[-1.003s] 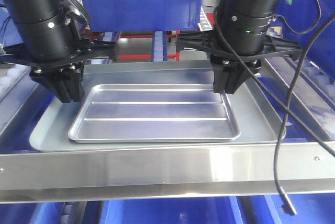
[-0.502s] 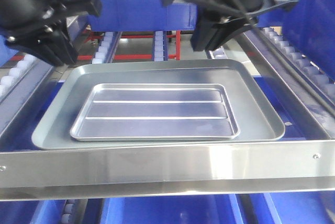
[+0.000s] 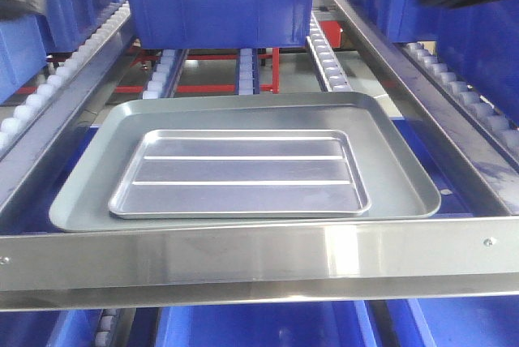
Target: Grab silver tray and stack on right shelf
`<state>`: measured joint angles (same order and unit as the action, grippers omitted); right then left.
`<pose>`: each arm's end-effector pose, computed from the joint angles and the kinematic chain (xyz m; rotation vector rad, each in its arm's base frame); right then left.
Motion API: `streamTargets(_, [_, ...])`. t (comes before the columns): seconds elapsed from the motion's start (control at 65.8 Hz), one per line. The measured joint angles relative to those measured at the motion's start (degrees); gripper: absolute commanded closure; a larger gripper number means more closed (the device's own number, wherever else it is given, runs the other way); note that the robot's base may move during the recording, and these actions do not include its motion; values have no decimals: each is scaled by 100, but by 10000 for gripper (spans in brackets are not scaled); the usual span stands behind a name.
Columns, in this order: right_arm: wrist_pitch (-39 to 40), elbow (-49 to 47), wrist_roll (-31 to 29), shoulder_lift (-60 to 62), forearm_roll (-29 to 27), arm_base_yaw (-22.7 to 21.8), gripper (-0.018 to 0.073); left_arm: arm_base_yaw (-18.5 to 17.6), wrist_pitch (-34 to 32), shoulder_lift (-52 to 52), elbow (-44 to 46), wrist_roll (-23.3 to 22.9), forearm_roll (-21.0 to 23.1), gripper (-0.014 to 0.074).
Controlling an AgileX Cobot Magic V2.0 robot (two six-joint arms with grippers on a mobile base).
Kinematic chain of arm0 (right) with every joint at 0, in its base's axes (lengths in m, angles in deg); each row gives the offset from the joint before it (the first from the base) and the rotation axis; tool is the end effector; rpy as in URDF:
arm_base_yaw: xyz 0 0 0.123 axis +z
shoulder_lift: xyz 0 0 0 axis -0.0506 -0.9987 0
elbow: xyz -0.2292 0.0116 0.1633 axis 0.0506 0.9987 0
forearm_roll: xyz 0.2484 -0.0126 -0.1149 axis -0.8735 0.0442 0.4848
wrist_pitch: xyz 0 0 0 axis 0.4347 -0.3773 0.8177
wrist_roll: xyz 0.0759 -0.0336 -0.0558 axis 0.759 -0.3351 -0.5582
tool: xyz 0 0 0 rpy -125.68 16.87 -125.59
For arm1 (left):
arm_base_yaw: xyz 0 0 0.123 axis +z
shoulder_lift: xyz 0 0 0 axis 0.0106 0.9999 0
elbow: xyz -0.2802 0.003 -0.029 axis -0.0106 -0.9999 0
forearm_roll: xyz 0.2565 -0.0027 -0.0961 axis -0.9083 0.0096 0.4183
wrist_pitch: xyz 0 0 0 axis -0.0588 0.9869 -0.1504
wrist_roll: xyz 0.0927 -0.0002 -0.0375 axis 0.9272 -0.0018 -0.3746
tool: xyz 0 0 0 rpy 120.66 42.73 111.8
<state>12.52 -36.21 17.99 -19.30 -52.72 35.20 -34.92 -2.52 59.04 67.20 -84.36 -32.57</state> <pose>0.1740 0.1064 0.2848 -0.3122 1.8872 0.5030 0.1578 -0.1170 0.2693 0.4402 1.7594 -0.5909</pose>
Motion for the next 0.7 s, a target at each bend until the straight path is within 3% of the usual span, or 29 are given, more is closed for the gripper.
streamTargets(0.243, [-331, 354, 0, 1716, 1, 0, 510, 0, -61, -1407, -420, 0, -303, 678])
streamTargets(0.699, [-442, 354, -9, 1956, 1, 0, 510, 0, -118, -1484, -446, 0, -329, 678])
